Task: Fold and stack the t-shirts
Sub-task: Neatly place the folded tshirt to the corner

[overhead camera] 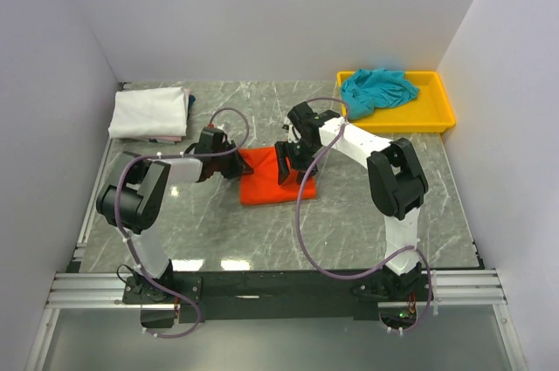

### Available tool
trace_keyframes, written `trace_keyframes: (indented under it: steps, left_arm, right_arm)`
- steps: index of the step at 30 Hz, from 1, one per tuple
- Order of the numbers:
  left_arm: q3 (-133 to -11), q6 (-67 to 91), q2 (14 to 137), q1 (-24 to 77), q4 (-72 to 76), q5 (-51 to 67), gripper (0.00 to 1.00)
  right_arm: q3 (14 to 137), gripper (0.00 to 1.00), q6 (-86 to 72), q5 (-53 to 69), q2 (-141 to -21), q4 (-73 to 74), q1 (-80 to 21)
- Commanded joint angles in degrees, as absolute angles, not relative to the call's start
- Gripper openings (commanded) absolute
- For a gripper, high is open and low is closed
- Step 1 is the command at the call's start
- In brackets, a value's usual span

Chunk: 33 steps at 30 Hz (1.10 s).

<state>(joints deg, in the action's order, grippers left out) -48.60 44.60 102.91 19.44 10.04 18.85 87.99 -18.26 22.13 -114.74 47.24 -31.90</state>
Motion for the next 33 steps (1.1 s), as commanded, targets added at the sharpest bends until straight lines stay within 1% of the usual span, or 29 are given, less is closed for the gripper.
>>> trace_keyframes:
  steps: [1,3,4,6,7,11,19,24,29,33]
  left_arm:
    - [-53.07,38.68,103.54,19.69,-8.86,6.96,0.00]
    - [-57.89,35.34,103.53,19.69,-13.43,3.10,0.00]
    - [-59.66,34.20,103.45,19.69,-17.97,1.60,0.00]
    - [-65.18,30.42,104.06,19.69,-22.13,0.18,0.00]
    - [-67.04,29.28,104.32,19.69,-26.41,-3.30,0.00]
    - [-74.78,22.70,105.55,19.69,-32.76,-8.87,0.00]
    - [-88.41,13.63,109.24,19.69,-38.76,-18.18,0.00]
    - [-97.37,8.62,114.16,19.51,-41.74,-23.72,0.00]
    - [-105.97,5.98,117.60,18.55,-45.61,-25.75,0.00]
    - [-108.19,3.43,116.28,17.06,-44.74,-25.49,0.00]
  right_arm:
    - [89.47,0.70,-17.05,20.75,-114.79,48.77,-32.26]
    - [90.17,0.70,-16.70,19.69,-114.44,49.57,-32.25]
    - [90.26,0.70,-16.35,19.25,-114.26,49.92,-32.17]
    - [90.53,0.70,-16.09,18.37,-113.56,50.80,-32.17]
    - [90.44,0.70,-16.00,18.11,-113.47,51.06,-32.08]
    - [89.30,0.70,-15.65,17.75,-111.54,51.68,-31.38]
    - [86.49,0.70,-14.59,17.93,-109.69,52.03,-29.45]
    - [86.48,0.70,-13.62,18.28,-109.86,52.64,-28.39]
    - [86.84,0.71,-13.18,18.72,-110.39,52.56,-27.25]
    - [86.14,0.71,-13.10,19.16,-110.39,52.21,-26.46]
